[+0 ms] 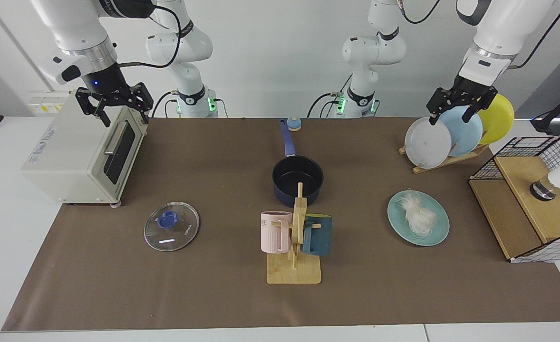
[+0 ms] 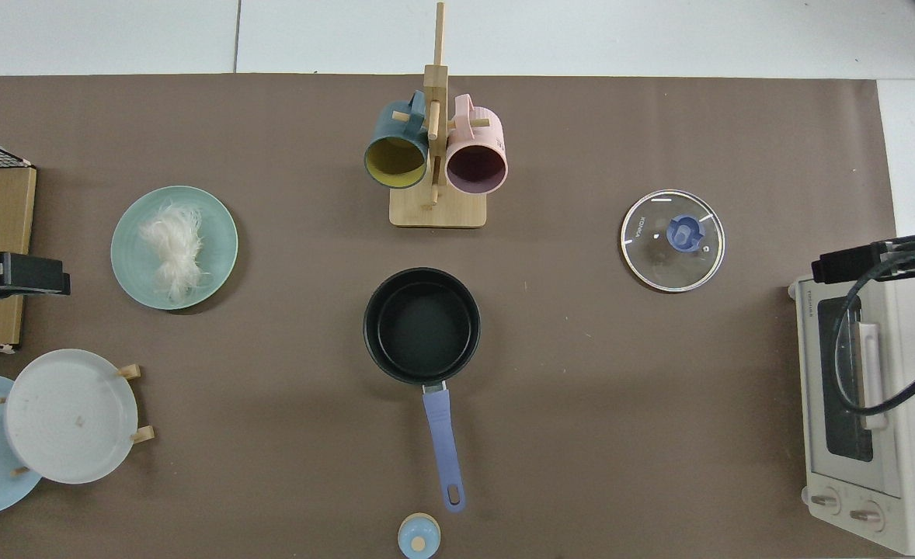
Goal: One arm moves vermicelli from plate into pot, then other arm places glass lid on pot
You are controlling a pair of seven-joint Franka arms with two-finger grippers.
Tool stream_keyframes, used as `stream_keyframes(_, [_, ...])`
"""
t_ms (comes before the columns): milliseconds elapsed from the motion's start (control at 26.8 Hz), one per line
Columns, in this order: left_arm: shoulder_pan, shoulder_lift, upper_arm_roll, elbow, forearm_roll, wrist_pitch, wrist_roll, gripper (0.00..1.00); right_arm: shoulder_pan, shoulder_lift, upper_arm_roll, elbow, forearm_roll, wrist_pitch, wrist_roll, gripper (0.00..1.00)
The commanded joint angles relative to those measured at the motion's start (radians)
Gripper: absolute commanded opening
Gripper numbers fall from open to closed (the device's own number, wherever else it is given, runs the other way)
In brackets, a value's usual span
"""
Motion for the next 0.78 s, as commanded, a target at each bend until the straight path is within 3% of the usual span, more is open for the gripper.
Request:
stream_keyframes(0, [-0.007,-0.006,0.002,-0.002,0.013,-0.015,-0.005,1.0,0.003,-0.022,-0.001,-0.021,0.008,0.0,-0.021,1.0])
stream_keyframes(299, [0.003,-0.003,0.001,-0.012,0.008,0.01,0.007,1.0,0.003,-0.025,-0.007,-0.013,-0.003,-0.003,-0.026,1.0])
stream_keyframes(523, [0.024,0.02,0.021,-0.038,0.006,0.123,0.005,1.0,0.001,-0.024,-0.007,-0.011,-0.014,0.0,-0.024,1.0])
stream_keyframes(747, [0.029,0.13,0.024,-0.043,0.006,0.221,-0.005,1.0,-0.005,0.016,-0.007,-0.001,-0.012,0.009,-0.021,1.0])
